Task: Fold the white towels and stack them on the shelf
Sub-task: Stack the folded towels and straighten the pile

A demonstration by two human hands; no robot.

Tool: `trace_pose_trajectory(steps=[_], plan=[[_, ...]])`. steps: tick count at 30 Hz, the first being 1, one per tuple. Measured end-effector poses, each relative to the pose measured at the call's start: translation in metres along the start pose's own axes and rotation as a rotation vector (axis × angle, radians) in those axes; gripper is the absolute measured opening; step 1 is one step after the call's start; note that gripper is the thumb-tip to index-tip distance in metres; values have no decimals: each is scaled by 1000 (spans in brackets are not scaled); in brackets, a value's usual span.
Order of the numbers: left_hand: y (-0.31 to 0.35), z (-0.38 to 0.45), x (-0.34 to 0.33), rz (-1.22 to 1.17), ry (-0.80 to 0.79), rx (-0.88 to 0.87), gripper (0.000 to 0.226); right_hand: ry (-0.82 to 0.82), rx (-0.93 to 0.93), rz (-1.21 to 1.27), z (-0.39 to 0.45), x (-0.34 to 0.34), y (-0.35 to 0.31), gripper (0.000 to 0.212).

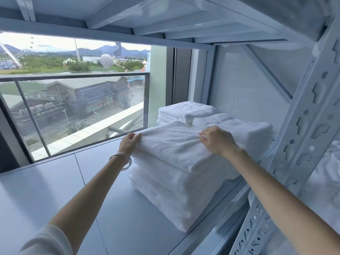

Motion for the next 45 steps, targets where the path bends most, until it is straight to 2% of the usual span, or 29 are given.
trace_pose_trajectory(steps=[2,4,6,9,10,12,13,15,16,17,18,21,23,25,27,29,31,33,34,36,38,40,43,45], plan=[[-9,-1,2,-226,9,48,17,-131,17,46,11,-16,-3,38],[-12,-4,3,-315,32,67,18,-289,-121,102,15,-41,18,52],[-12,-6,4,-330,40,67,18,-279,-237,72,12,-46,33,57],[-14,-8,9,-328,22,94,13,-167,-329,-81,0,-18,33,35],[-15,-10,10,-342,2,105,13,-112,-308,-111,-7,-6,29,30],[-20,-14,12,-359,-63,138,13,-27,-85,16,-30,6,10,27],[-24,-16,11,-350,-109,163,13,-24,88,209,-49,7,-5,30],[-34,-22,9,-328,-215,228,16,-152,321,638,-92,-5,-42,49],[-37,-26,6,-334,-283,249,18,-156,341,682,-105,-15,-54,58],[-38,-28,1,-355,-349,249,20,-72,321,623,-111,-25,-60,61],[-35,-30,-3,-383,-397,236,21,81,287,533,-114,-30,-63,58],[-26,-33,-8,-460,-359,196,16,472,208,425,-119,-16,-79,26],[-24,-32,-8,-503,-281,213,12,600,208,426,-122,1,-84,13],[-23,-30,-9,-497,-251,242,14,689,180,360,-128,12,-88,11],[-28,-28,-10,-495,-224,265,18,713,202,315,-131,9,-97,9],[-38,-27,-10,-522,-192,271,24,656,279,262,-133,-9,-108,16],[-42,-28,-11,-569,-196,244,24,544,329,268,-135,-31,-107,32],[-38,-31,-11,-524,-264,187,22,465,299,322,-140,-42,-95,55],[-39,-35,-11,-453,-319,172,25,463,247,357,-144,-46,-88,64],[-50,-47,-14,-305,-441,181,59,449,117,520,-152,-58,-74,68],[-68,-59,-18,-224,-533,180,96,416,31,668,-157,-76,-70,57],[-78,-66,-23,-173,-567,110,117,402,12,659,-159,-89,-74,45],[-80,-73,-33,-55,-529,-23,131,423,17,584,-162,-97,-80,36],[-80,-74,-35,-74,-474,-79,130,427,-30,624,-164,-101,-77,33]])
Point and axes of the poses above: each hand's wrist, its own z-axis towards the middle knuckle, its own x-axis out of the back of the hand, y = z × x, the point moved 9 cm from there along z, towards the middle knuckle, and after that the axes turned 14 degrees about -y, right-handed, at the moved point
